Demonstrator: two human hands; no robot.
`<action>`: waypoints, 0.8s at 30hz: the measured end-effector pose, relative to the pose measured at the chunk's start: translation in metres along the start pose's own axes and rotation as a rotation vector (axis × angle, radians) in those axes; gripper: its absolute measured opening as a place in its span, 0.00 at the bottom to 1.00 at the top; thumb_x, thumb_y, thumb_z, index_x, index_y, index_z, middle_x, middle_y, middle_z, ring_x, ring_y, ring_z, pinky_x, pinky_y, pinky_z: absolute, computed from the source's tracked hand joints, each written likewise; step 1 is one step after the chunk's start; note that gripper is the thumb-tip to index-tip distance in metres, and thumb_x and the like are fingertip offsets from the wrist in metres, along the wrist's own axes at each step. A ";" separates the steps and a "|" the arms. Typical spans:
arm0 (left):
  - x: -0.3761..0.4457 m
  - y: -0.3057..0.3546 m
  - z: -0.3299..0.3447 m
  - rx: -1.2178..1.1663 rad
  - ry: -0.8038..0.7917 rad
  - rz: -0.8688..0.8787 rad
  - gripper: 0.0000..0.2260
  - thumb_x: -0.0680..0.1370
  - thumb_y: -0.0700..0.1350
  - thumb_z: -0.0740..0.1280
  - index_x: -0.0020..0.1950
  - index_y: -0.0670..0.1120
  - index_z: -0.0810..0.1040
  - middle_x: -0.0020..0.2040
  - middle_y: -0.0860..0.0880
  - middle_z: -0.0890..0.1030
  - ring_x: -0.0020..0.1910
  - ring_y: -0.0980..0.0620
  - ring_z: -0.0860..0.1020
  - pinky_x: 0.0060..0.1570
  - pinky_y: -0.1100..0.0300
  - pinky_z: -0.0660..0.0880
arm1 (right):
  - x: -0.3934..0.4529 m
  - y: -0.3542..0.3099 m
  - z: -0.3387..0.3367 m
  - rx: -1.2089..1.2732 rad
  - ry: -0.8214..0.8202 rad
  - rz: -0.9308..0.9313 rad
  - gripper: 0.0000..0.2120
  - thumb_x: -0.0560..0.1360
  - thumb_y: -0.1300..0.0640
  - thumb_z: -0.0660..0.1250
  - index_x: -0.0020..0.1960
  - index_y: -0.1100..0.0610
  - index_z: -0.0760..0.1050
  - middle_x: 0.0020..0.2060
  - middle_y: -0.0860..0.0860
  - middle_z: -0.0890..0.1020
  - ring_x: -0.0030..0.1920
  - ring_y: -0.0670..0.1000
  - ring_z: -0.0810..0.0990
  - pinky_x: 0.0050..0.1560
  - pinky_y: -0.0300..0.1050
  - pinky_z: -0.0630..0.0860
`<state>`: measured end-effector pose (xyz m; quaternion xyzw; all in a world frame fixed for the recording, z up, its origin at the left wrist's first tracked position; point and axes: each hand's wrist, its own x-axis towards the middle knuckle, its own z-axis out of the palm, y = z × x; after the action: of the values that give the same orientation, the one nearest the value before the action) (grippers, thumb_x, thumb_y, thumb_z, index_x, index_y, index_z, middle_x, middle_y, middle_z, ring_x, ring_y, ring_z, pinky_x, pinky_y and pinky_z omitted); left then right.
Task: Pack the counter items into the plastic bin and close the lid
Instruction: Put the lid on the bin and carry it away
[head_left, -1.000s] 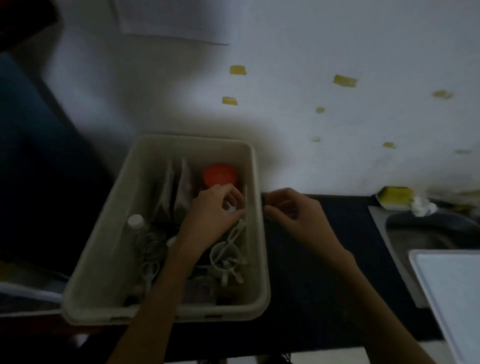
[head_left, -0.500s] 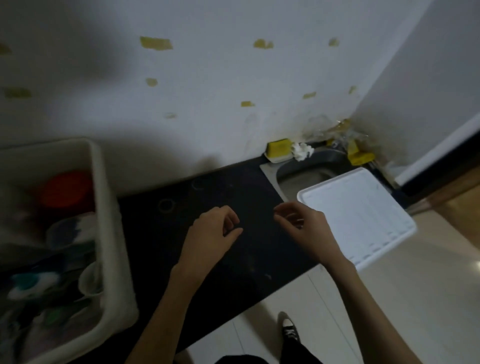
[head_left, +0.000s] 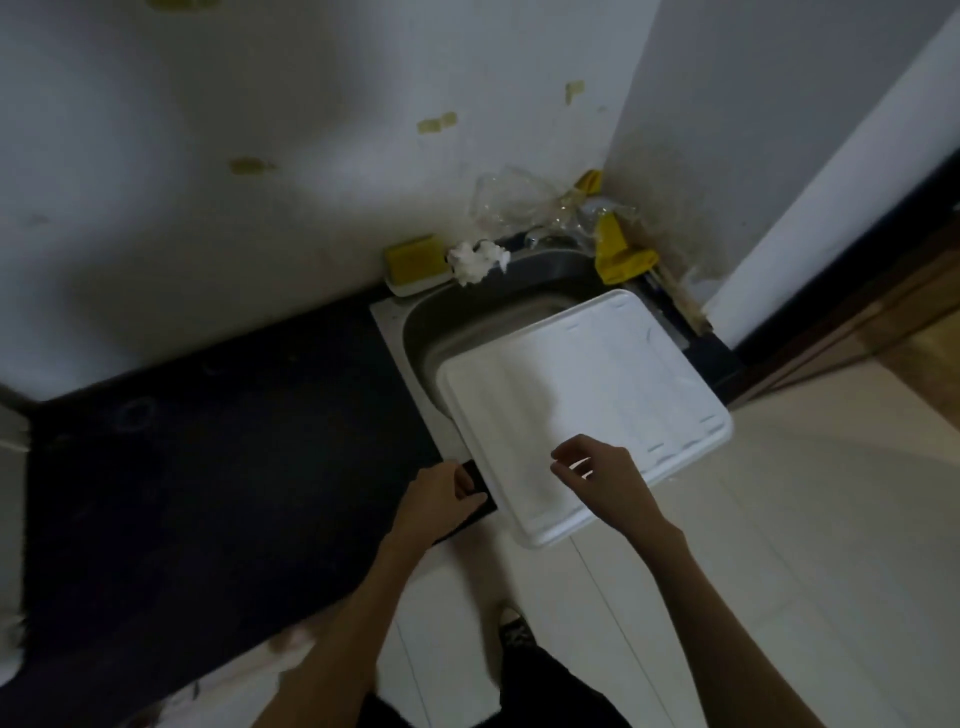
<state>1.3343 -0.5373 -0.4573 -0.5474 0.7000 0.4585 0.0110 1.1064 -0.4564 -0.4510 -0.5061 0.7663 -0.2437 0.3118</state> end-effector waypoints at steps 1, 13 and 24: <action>0.007 0.003 0.019 -0.026 -0.051 -0.068 0.12 0.75 0.53 0.71 0.44 0.45 0.76 0.40 0.48 0.79 0.38 0.54 0.77 0.38 0.62 0.74 | 0.000 0.013 -0.006 -0.001 -0.020 0.000 0.07 0.74 0.50 0.71 0.51 0.50 0.80 0.44 0.42 0.84 0.41 0.40 0.82 0.47 0.45 0.81; 0.014 0.022 0.102 -0.966 0.015 -0.482 0.11 0.81 0.43 0.66 0.60 0.39 0.76 0.56 0.41 0.81 0.49 0.44 0.81 0.41 0.57 0.79 | -0.004 0.090 -0.015 -0.173 -0.202 -0.261 0.46 0.62 0.37 0.77 0.74 0.47 0.63 0.72 0.43 0.68 0.72 0.44 0.65 0.74 0.47 0.60; -0.033 0.086 -0.017 -1.241 0.199 -0.147 0.10 0.80 0.40 0.64 0.58 0.35 0.78 0.48 0.41 0.85 0.46 0.46 0.84 0.51 0.51 0.79 | 0.020 0.042 -0.064 -0.331 0.291 -0.446 0.22 0.77 0.62 0.66 0.69 0.48 0.73 0.66 0.46 0.77 0.69 0.50 0.73 0.73 0.56 0.64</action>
<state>1.2893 -0.5247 -0.3766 -0.5386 0.2621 0.7241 -0.3421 1.0274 -0.4559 -0.4408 -0.6656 0.7021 -0.2479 0.0508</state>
